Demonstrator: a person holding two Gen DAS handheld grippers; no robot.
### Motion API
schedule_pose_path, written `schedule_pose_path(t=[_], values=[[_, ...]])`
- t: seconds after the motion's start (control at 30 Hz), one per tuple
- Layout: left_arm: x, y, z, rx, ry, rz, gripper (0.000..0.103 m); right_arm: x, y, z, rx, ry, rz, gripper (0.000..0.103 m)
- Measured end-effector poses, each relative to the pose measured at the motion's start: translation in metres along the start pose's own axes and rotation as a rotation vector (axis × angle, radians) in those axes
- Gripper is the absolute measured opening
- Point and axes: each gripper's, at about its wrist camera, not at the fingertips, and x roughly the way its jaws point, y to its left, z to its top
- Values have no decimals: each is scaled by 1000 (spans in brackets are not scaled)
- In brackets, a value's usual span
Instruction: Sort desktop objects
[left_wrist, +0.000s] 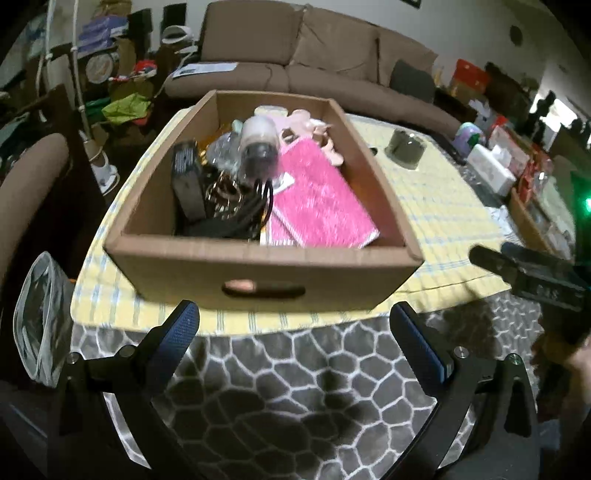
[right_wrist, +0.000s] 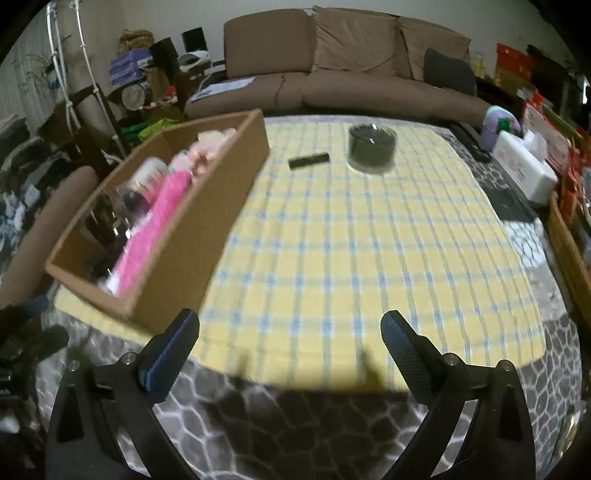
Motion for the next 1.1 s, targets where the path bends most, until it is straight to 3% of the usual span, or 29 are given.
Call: schedule_pose_path(t=[0.2, 0.5, 0.9, 1.1], values=[[27, -19, -24, 25, 13, 67, 103, 16, -11, -32, 11, 25, -26, 101], [62, -30, -26, -22, 17, 148, 103, 31, -21, -55, 32, 37, -83, 101], [88, -32, -39, -32, 68, 172, 103, 48, -24, -74, 50, 77, -113, 103], [92, -39, -41, -9, 62, 194, 103, 49, -21, -78, 33, 47, -133, 103]])
